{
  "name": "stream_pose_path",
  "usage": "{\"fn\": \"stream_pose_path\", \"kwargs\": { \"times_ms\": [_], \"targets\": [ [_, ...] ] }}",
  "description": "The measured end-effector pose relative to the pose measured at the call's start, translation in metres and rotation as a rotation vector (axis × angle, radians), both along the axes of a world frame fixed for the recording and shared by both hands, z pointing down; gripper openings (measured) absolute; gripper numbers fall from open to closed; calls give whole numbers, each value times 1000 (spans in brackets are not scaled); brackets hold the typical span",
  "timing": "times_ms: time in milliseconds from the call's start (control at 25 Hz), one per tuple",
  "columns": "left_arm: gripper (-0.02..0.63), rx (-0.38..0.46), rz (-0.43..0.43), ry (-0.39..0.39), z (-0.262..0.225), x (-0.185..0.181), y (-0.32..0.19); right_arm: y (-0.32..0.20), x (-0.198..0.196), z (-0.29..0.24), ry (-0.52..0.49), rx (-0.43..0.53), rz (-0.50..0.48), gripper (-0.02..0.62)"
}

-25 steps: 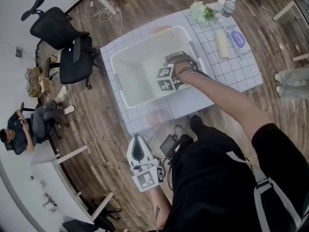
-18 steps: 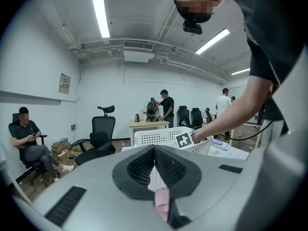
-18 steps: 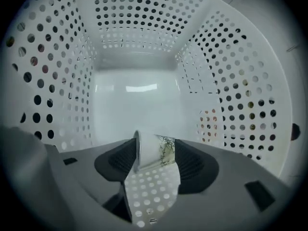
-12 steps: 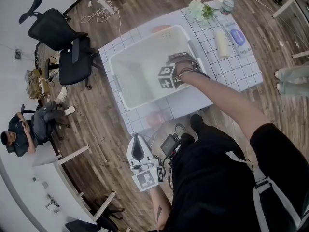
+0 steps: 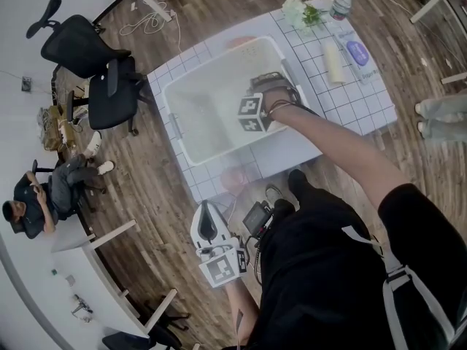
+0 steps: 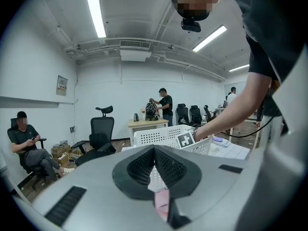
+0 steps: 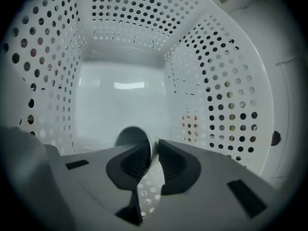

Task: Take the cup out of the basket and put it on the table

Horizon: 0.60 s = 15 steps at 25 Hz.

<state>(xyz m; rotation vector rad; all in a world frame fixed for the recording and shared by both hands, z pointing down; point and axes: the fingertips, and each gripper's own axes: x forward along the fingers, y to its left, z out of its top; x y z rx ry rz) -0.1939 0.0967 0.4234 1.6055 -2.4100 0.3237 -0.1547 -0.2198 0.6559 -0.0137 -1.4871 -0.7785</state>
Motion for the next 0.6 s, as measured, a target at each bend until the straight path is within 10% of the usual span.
{"fn": "stream_pose_path", "kwargs": {
  "times_ms": [600],
  "targets": [
    [8, 23, 25, -15, -5, 1, -1, 5, -23, -61, -262, -82, 62, 25]
  ]
}}
